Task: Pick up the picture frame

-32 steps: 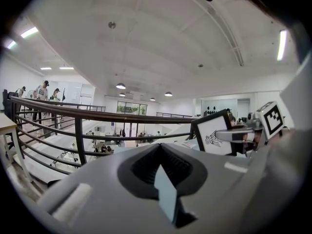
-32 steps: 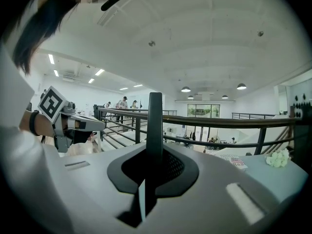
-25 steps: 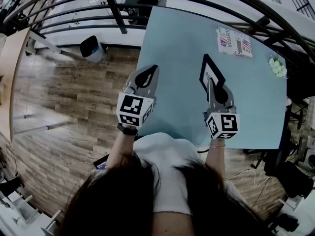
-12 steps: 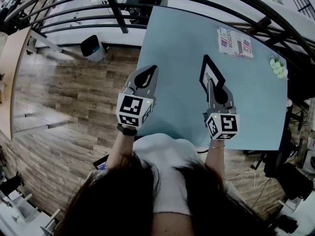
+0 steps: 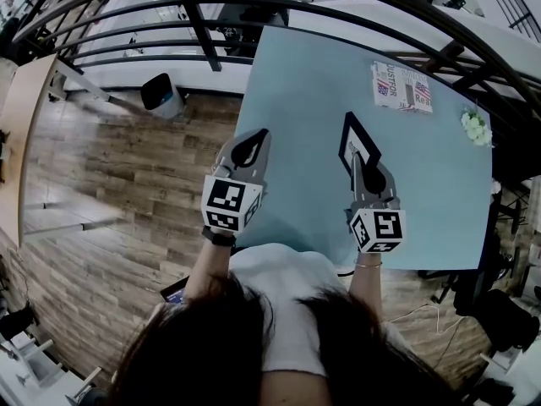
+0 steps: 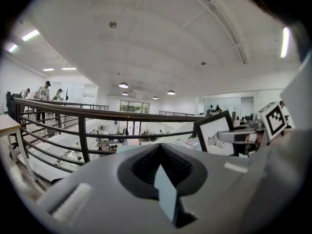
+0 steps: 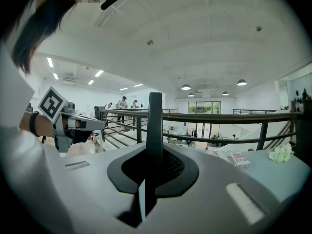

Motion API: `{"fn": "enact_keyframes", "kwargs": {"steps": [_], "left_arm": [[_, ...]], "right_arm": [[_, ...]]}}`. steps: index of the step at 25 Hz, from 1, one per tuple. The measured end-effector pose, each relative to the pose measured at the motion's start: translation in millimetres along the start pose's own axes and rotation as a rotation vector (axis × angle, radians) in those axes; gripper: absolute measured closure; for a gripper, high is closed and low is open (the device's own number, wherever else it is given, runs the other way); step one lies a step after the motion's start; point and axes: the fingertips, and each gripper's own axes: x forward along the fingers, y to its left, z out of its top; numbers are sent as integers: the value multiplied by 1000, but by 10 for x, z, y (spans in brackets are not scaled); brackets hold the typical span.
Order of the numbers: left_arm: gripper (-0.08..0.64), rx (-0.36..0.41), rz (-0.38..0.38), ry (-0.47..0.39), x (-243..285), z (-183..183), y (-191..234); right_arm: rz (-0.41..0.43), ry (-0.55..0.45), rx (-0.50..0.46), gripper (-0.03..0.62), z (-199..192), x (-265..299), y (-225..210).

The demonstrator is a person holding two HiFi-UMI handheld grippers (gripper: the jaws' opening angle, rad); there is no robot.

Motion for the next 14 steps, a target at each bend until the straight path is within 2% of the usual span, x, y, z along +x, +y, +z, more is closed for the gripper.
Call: {"fn": "enact_keyframes", "kwargs": {"steps": [14], "left_arm": [[503, 0, -5, 13, -5, -32, -22]], "right_arm": [[1, 13, 12, 578, -53, -19, -7]]}}
